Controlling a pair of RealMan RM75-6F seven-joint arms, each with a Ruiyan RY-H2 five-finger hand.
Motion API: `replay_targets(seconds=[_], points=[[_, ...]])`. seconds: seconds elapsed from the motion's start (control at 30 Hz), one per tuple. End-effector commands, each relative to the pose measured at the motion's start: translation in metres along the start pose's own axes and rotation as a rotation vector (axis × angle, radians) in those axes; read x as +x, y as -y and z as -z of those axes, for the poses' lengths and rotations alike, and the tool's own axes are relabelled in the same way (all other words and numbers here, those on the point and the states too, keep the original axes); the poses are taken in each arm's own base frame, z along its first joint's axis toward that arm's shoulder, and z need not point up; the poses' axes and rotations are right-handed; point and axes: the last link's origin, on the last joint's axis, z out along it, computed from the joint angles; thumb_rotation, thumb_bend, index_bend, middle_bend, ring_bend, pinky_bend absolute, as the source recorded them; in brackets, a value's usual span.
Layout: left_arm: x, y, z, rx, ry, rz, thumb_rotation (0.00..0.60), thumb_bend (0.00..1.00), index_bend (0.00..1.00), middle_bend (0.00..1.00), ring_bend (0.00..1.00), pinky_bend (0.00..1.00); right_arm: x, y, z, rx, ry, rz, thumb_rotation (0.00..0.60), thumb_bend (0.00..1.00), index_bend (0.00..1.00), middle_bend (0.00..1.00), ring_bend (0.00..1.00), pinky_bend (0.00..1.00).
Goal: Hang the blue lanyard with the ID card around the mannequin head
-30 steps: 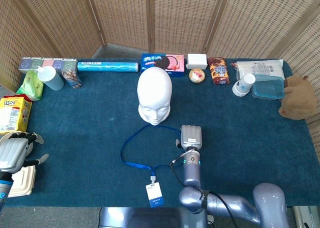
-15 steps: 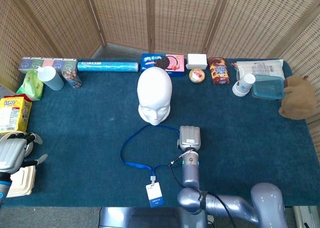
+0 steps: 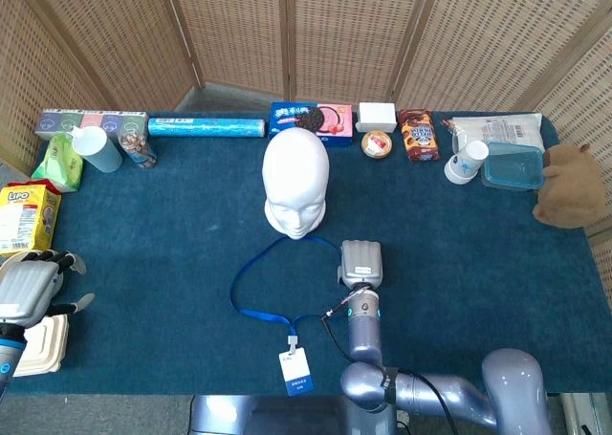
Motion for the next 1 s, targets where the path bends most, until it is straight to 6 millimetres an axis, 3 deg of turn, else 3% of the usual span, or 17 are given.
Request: replay_targets(seconds=[0.03,0.3,0.5,0.6,1.0], points=[[-0.001,-0.007,-0.006,-0.028,0.022,-0.023,0.505,0.20,0.46,0.51,0.52,0.62,0.000,-0.002,0.001,-0.001,0.002,-0.006,0.542,0.48,0.59,1.00,1.00,1.00],[-0.004,-0.035,-0.033,-0.115,0.041,-0.079,0.504,0.20,0.46,0.73,0.70,0.74,-0.001,-0.004,0.003,0.009,0.012,-0.017,0.548,0.48,0.59,1.00,1.00,1.00],[-0.007,-0.071,-0.061,-0.177,0.056,-0.103,0.494,0.19,0.50,0.99,0.99,0.95,0.000,-0.003,0.006,0.029,0.011,-0.021,0.552,0.48,0.60,1.00,1.00,1.00],[-0.008,-0.088,-0.071,-0.194,0.063,-0.115,0.488,0.18,0.53,1.00,1.00,1.00,0.001,-0.003,0.007,0.038,0.013,-0.024,0.554,0.48,0.60,1.00,1.00,1.00],[-0.020,-0.161,-0.102,-0.203,0.121,-0.136,0.489,0.20,0.54,1.00,1.00,1.00,-0.001,-0.007,0.013,0.073,0.016,-0.035,0.568,0.48,0.60,1.00,1.00,1.00]])
